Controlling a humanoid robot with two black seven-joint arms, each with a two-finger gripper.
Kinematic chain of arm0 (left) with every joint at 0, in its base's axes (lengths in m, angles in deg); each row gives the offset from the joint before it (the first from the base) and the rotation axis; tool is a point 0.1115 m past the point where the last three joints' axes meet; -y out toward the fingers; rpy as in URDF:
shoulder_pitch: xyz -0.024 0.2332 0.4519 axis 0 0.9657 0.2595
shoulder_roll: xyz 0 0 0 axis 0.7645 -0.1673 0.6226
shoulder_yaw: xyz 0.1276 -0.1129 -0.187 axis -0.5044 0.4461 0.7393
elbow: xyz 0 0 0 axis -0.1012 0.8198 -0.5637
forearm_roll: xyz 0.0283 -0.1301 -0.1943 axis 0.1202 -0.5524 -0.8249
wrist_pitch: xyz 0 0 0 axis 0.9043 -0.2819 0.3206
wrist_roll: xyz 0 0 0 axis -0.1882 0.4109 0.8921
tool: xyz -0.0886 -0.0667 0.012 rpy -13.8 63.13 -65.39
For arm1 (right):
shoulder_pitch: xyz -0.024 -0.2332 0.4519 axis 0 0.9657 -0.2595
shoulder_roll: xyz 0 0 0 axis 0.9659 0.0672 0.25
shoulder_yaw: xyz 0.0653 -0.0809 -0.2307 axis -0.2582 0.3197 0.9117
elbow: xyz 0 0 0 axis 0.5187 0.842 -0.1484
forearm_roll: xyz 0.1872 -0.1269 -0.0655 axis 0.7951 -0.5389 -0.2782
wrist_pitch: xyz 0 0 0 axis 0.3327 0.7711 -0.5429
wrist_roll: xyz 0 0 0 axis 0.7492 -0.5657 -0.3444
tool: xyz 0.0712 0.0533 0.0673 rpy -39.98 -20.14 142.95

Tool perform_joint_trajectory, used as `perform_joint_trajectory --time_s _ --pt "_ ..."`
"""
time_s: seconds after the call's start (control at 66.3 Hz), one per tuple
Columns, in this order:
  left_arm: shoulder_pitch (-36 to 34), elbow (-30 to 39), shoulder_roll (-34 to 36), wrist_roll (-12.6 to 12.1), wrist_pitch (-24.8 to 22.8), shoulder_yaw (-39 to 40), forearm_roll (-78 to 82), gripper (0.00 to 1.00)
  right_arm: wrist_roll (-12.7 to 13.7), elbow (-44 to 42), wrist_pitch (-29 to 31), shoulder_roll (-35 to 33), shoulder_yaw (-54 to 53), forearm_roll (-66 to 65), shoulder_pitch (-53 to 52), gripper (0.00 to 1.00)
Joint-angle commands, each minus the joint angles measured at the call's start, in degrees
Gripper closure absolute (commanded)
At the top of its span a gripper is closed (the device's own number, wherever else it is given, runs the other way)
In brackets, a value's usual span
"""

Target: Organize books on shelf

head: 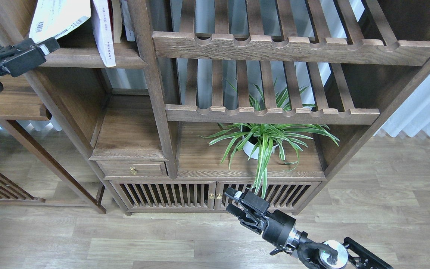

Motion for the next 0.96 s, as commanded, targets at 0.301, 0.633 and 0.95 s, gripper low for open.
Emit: perform_joint_trajectory --time_s 0.301,0.633,0.95 --pt "6.17 5.04 -6.24 0.0 0.01 -0.16 -4.54 0.01 -0.09 2.45 0.0 0.26 -2.16 0.0 0.0 0.01" --pt "19.88 8.12 -11.16 0.0 0.01 -0.52 -5.6 0.01 -0.61 2.63 0.0 0.35 -3.3 0.0 0.09 0.01" --pt "24.28 8.03 -15.82 0.0 0.01 1.33 -5.6 0.01 -0.88 2.89 0.0 0.17 -4.35 0.0 0.09 0.01"
